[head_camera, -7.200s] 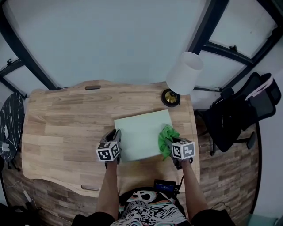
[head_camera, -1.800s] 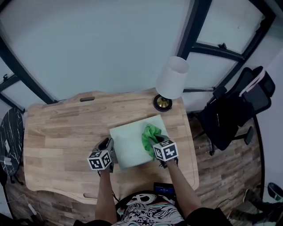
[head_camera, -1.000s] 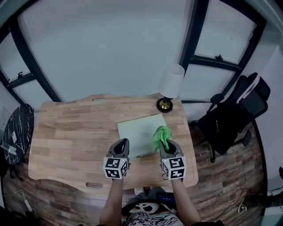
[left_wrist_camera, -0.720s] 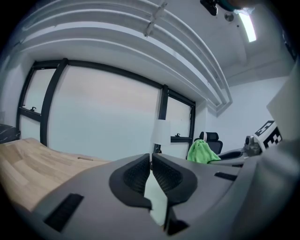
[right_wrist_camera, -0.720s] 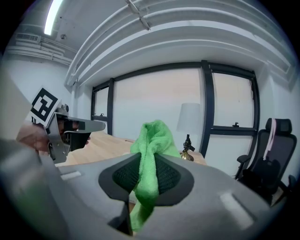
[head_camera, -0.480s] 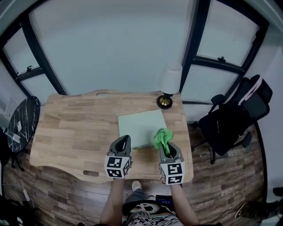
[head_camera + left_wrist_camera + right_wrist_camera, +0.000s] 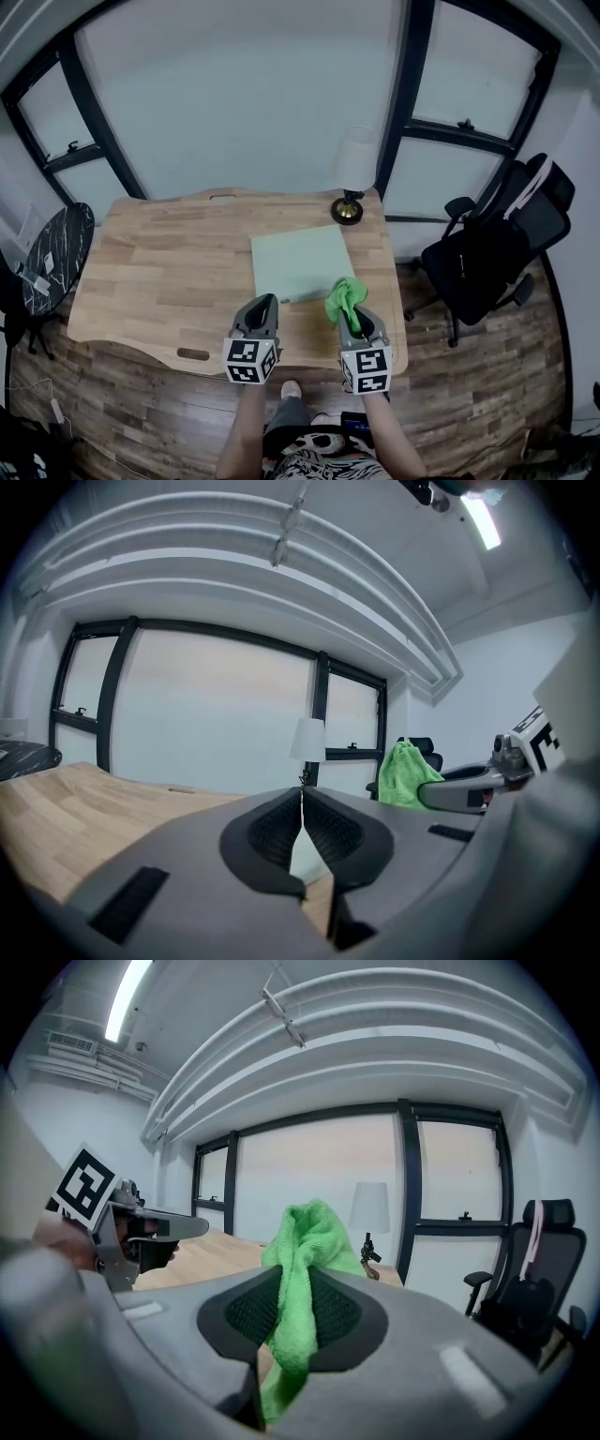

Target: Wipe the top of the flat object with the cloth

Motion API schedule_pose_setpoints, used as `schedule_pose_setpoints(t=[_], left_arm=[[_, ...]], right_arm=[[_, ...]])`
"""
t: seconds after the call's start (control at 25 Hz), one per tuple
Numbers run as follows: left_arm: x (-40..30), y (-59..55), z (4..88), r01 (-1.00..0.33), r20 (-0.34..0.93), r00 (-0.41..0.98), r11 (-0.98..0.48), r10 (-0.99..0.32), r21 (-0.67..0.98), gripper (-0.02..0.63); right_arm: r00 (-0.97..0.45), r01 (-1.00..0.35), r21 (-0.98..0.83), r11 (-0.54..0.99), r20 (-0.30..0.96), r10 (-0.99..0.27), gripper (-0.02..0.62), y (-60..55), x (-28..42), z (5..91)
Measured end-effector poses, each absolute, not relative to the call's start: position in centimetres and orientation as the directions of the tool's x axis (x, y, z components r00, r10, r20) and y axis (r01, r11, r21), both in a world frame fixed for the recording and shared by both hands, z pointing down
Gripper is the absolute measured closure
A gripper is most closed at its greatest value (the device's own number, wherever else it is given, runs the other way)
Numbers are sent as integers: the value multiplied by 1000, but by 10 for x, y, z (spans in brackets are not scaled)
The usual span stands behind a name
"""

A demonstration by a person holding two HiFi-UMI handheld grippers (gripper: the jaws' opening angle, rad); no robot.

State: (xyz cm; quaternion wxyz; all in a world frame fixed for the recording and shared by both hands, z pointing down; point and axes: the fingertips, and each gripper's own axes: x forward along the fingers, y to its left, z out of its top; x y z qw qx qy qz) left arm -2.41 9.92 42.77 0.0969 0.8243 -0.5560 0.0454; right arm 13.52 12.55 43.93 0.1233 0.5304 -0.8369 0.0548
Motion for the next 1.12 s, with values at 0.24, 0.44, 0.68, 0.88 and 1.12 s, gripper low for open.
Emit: schedule_pose_setpoints(t=[0.24, 0.44, 0.68, 0.88, 1.12], left_arm=[[-25, 111, 426, -928, 189, 373, -363, -908, 85, 594], [-32, 115, 427, -931, 196, 365, -355, -910, 85, 594], [-37, 116, 429, -932, 205, 362, -353, -909, 79, 594], [-38, 117, 425, -931, 197, 366, -360, -910, 65, 594], [-42, 121, 419, -932, 196, 361, -358, -912, 54, 594]], right_arm=[[-398, -903, 33, 427, 306, -865, 523, 132, 138, 445], [-404, -901, 35, 433, 301, -864, 523, 133, 135, 443], [-418, -895, 35, 445, 284, -863, 523, 134, 128, 439], [-421, -893, 41, 448, 278, -864, 523, 134, 125, 437], [-436, -886, 41, 462, 267, -859, 523, 135, 118, 432]])
